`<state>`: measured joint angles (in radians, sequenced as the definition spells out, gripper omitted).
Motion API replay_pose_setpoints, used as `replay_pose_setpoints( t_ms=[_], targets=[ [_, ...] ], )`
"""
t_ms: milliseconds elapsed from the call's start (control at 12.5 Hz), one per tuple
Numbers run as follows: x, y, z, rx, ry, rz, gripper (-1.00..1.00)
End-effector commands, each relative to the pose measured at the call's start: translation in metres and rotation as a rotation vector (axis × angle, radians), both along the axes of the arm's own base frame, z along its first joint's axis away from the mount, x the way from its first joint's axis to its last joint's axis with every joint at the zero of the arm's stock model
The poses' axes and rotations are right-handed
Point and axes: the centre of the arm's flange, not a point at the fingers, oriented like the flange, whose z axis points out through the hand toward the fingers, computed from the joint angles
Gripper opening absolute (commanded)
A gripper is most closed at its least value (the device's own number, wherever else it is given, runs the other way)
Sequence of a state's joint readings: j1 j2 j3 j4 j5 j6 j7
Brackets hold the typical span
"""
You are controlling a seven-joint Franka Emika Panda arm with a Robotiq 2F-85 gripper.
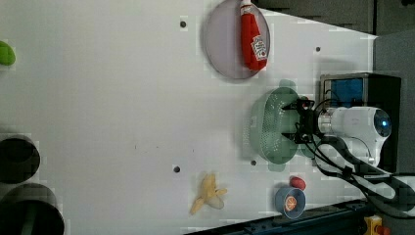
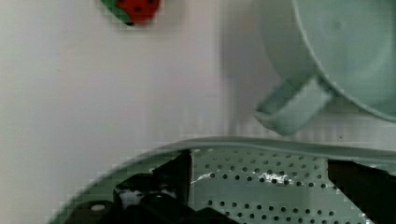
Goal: Drag strainer left to right.
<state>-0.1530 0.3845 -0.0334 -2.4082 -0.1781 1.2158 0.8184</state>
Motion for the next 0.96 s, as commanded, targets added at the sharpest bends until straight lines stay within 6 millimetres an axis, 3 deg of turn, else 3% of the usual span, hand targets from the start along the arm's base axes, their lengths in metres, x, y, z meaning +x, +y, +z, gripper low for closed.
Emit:
replay_pose_setpoints(
  t_ms=[80, 320, 480, 720, 960],
  targets=[
    [0.004, -0.013, 0.007, -0.002, 0.001, 0.068, 1.00],
    [0.015, 0.008, 0.034, 0.003, -0.007, 0.221, 1.00],
    [0.021, 0.024, 0.072, -0.001, 0.016, 0.301, 1.00],
    [0.030, 0.046, 0.151, -0.015, 0.097, 0.364, 1.00],
    [0.028, 0.057, 0.246, -0.007, 0.123, 0.462, 1.00]
  ],
)
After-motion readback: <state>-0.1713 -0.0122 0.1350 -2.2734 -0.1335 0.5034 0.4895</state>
